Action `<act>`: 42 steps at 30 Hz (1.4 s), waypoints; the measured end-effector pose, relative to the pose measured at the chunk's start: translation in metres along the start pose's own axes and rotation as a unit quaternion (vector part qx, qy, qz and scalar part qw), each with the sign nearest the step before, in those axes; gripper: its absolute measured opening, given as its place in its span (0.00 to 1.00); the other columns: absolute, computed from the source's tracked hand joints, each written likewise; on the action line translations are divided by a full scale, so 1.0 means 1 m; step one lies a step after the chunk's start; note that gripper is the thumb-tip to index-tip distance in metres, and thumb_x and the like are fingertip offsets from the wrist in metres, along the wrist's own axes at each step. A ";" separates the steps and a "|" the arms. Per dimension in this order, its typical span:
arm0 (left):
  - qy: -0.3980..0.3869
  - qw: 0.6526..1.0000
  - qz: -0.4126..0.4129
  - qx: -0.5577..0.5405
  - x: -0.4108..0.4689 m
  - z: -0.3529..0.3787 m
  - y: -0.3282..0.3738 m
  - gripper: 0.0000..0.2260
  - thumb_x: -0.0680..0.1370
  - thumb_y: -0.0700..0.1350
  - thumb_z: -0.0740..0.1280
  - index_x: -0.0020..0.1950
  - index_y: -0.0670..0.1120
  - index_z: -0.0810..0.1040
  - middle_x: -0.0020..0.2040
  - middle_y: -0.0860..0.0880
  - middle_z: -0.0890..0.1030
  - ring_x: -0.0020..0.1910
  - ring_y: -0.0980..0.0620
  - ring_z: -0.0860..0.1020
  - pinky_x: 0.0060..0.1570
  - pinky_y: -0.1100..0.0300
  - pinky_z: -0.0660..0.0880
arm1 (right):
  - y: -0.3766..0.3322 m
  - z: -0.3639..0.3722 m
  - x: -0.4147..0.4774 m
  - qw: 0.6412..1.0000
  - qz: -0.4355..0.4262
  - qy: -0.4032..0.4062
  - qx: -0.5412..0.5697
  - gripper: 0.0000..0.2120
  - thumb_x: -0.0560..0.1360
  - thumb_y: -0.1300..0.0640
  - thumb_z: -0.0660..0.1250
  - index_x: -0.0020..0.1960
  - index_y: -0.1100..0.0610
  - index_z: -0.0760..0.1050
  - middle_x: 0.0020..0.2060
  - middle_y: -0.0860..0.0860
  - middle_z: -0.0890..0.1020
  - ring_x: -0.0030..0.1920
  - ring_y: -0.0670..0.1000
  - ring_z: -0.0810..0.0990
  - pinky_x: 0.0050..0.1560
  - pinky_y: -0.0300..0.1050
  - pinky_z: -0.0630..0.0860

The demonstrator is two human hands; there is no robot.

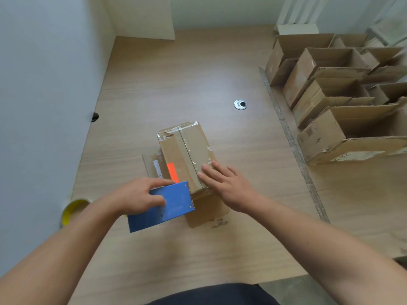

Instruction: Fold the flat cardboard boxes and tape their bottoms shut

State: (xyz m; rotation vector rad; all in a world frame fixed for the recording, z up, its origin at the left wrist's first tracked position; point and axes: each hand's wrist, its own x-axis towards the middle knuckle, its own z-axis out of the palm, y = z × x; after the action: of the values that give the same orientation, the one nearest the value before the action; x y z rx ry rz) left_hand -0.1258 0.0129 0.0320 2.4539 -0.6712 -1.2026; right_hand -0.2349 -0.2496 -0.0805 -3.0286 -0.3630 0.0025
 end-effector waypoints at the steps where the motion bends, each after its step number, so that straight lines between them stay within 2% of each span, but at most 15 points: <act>1: 0.003 1.000 0.000 -0.006 -0.001 0.001 -0.001 0.25 0.65 0.56 0.61 0.60 0.74 0.70 0.55 0.62 0.78 0.51 0.60 0.76 0.49 0.61 0.74 | 0.003 0.002 0.000 1.000 -0.003 0.005 0.004 0.27 0.78 0.58 0.53 0.77 0.47 0.63 0.76 0.49 0.67 0.75 0.56 0.67 0.60 0.53 0.75; 3: 0.010 1.000 0.006 -0.014 -0.003 0.002 -0.004 0.24 0.65 0.56 0.62 0.59 0.77 0.69 0.55 0.62 0.79 0.51 0.60 0.77 0.50 0.60 0.75 | 0.006 0.010 -0.001 1.000 -0.001 0.030 0.009 0.25 0.80 0.55 0.59 0.76 0.46 0.64 0.76 0.47 0.67 0.75 0.54 0.68 0.54 0.50 0.76; 6: 0.019 0.999 0.008 -0.028 -0.008 0.005 -0.014 0.23 0.66 0.57 0.62 0.58 0.78 0.67 0.57 0.63 0.78 0.53 0.59 0.77 0.54 0.58 0.75 | 0.004 0.017 0.002 0.998 0.014 0.055 0.028 0.29 0.78 0.54 0.69 0.76 0.43 0.63 0.76 0.44 0.67 0.75 0.51 0.66 0.50 0.50 0.74; 10: 0.033 0.999 0.010 -0.019 -0.014 0.009 -0.028 0.25 0.68 0.59 0.61 0.62 0.79 0.64 0.60 0.63 0.76 0.54 0.59 0.76 0.54 0.58 0.75 | 0.010 0.018 0.010 0.997 -0.007 0.072 0.015 0.33 0.74 0.57 0.74 0.74 0.42 0.67 0.74 0.46 0.70 0.72 0.52 0.70 0.45 0.50 0.72; 14: 0.045 0.999 0.018 0.022 -0.017 0.010 -0.031 0.29 0.69 0.59 0.59 0.71 0.72 0.64 0.60 0.64 0.75 0.54 0.59 0.73 0.51 0.65 0.71 | 0.021 0.018 0.014 0.994 -0.053 0.096 -0.017 0.35 0.71 0.61 0.75 0.73 0.42 0.66 0.71 0.48 0.74 0.68 0.54 0.72 0.43 0.49 0.72; 17: 0.057 0.998 0.005 0.031 -0.025 0.006 -0.045 0.29 0.68 0.59 0.59 0.70 0.71 0.66 0.63 0.66 0.75 0.55 0.60 0.73 0.53 0.64 0.70 | 0.028 0.019 0.015 0.989 -0.082 0.121 -0.013 0.30 0.75 0.56 0.72 0.73 0.42 0.67 0.70 0.49 0.76 0.67 0.54 0.72 0.45 0.49 0.73; 21: 0.069 0.997 -0.025 0.010 -0.040 -0.003 -0.075 0.26 0.64 0.65 0.57 0.62 0.79 0.64 0.64 0.68 0.74 0.56 0.61 0.74 0.58 0.59 0.72 | 0.035 0.029 0.018 0.989 -0.095 0.112 0.011 0.34 0.71 0.58 0.77 0.73 0.42 0.68 0.70 0.50 0.75 0.66 0.58 0.75 0.49 0.52 0.75; 24: 0.082 0.995 -0.050 0.032 -0.034 -0.002 -0.078 0.29 0.66 0.63 0.57 0.68 0.75 0.64 0.65 0.64 0.76 0.56 0.57 0.75 0.57 0.57 0.73 | 0.041 0.032 0.022 0.989 -0.109 0.093 0.031 0.35 0.72 0.58 0.77 0.74 0.43 0.68 0.70 0.51 0.73 0.64 0.62 0.76 0.56 0.56 0.76; 28: 0.111 0.986 -0.079 0.091 -0.013 0.005 -0.066 0.28 0.71 0.60 0.57 0.71 0.74 0.59 0.66 0.60 0.76 0.57 0.51 0.75 0.53 0.53 0.74 | 0.044 0.026 0.026 0.988 -0.130 0.077 0.036 0.29 0.75 0.55 0.72 0.73 0.44 0.67 0.69 0.53 0.74 0.60 0.63 0.77 0.59 0.54 0.76; 31: 0.128 0.980 -0.100 0.111 -0.004 0.004 -0.051 0.26 0.77 0.53 0.59 0.73 0.72 0.59 0.61 0.57 0.77 0.49 0.51 0.70 0.43 0.55 0.67 | 0.043 0.018 0.027 0.987 -0.131 0.083 0.033 0.22 0.78 0.49 0.63 0.71 0.44 0.68 0.67 0.53 0.76 0.58 0.61 0.77 0.58 0.51 0.76; 34: 0.151 0.974 -0.106 0.130 -0.002 0.001 -0.033 0.27 0.78 0.51 0.58 0.74 0.71 0.58 0.57 0.54 0.78 0.47 0.50 0.69 0.42 0.56 0.64 | 0.042 0.014 0.029 0.987 -0.136 0.087 0.027 0.22 0.77 0.47 0.62 0.71 0.44 0.68 0.66 0.51 0.75 0.55 0.59 0.75 0.57 0.49 0.76; 36: 0.164 0.969 -0.104 0.154 0.000 0.002 -0.024 0.27 0.78 0.50 0.58 0.74 0.69 0.58 0.52 0.52 0.78 0.46 0.48 0.70 0.43 0.56 0.64 | 0.040 0.012 0.031 0.985 -0.140 0.094 0.026 0.23 0.76 0.48 0.65 0.70 0.45 0.69 0.65 0.52 0.75 0.55 0.58 0.73 0.55 0.49 0.77; 39: 0.180 0.959 -0.109 0.190 0.001 0.008 -0.012 0.26 0.77 0.50 0.57 0.74 0.66 0.59 0.50 0.49 0.79 0.47 0.44 0.74 0.41 0.55 0.65 | 0.037 0.007 0.032 0.982 -0.155 0.103 0.016 0.29 0.71 0.53 0.76 0.69 0.48 0.70 0.63 0.53 0.75 0.53 0.57 0.72 0.53 0.49 0.77; 42: 0.201 0.948 -0.125 0.211 0.006 0.016 -0.005 0.22 0.78 0.49 0.58 0.72 0.61 0.62 0.45 0.48 0.77 0.42 0.43 0.72 0.39 0.56 0.65 | 0.032 0.004 0.033 0.981 -0.162 0.110 -0.002 0.31 0.68 0.55 0.80 0.68 0.51 0.74 0.61 0.54 0.75 0.51 0.56 0.72 0.53 0.48 0.74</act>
State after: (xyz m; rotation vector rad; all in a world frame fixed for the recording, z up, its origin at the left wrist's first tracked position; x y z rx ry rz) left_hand -0.1342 0.0128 0.0162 3.0939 -0.5522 -0.6325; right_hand -0.1949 -0.2727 -0.0868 -2.8933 -0.8266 -0.3517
